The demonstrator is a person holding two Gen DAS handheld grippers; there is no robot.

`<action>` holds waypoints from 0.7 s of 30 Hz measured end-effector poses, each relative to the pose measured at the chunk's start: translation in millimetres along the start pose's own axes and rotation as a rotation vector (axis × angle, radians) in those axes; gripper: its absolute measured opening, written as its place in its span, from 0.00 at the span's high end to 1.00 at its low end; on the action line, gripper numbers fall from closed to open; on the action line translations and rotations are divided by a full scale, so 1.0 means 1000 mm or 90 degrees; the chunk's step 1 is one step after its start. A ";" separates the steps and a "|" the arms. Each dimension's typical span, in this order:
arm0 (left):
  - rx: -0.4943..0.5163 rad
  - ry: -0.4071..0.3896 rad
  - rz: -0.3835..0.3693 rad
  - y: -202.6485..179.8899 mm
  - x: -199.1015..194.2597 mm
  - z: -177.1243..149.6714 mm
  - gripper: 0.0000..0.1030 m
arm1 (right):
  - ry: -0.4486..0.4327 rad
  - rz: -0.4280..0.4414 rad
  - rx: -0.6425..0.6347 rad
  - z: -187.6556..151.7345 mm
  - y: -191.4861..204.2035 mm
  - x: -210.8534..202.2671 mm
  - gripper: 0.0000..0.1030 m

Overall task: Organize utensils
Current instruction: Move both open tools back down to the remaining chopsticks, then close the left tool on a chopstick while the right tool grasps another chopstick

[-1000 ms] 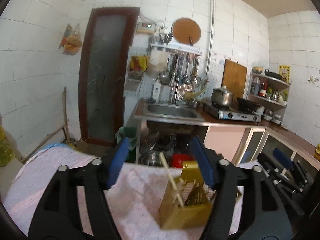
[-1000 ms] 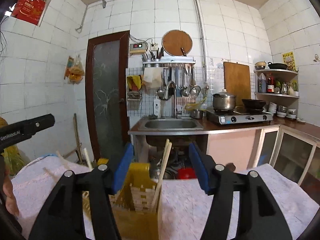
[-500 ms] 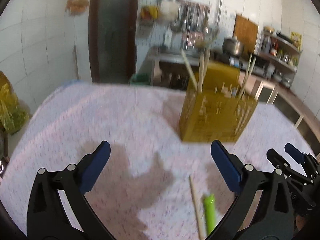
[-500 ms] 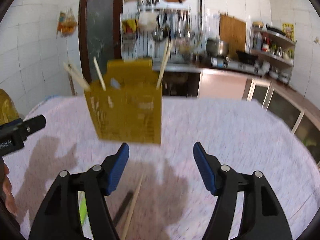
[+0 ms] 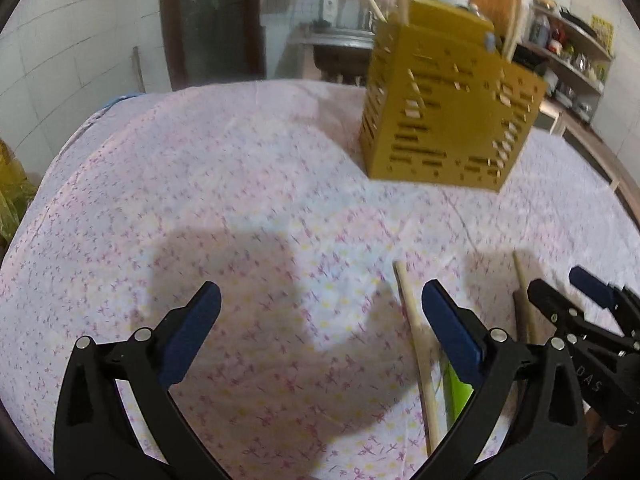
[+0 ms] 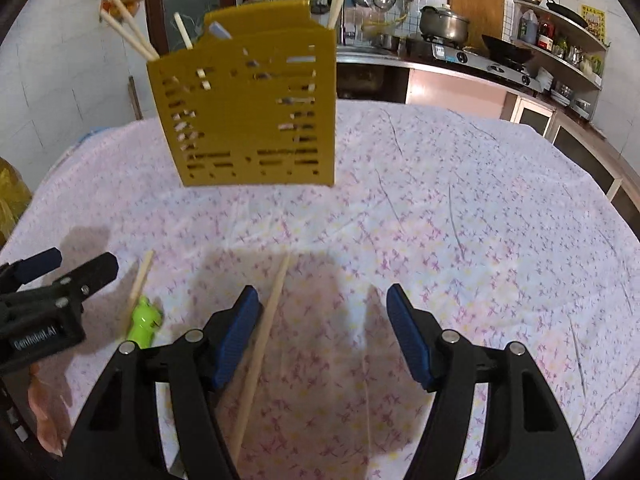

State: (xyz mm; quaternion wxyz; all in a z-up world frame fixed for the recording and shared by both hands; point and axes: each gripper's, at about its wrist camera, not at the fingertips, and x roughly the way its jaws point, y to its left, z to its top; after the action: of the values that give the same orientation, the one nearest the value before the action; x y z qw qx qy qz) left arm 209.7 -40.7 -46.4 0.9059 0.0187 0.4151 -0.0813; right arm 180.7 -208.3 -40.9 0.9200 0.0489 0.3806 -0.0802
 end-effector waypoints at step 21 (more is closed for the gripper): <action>0.014 0.045 0.014 -0.017 0.015 -0.009 0.08 | 0.042 0.005 0.018 -0.001 0.005 0.008 0.74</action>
State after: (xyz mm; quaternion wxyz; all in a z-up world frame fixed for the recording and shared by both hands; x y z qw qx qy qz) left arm 209.4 -58.3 -63.1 0.8914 0.0362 0.4456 -0.0751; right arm 186.7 -204.7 -46.8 0.9065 0.0660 0.4092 -0.0801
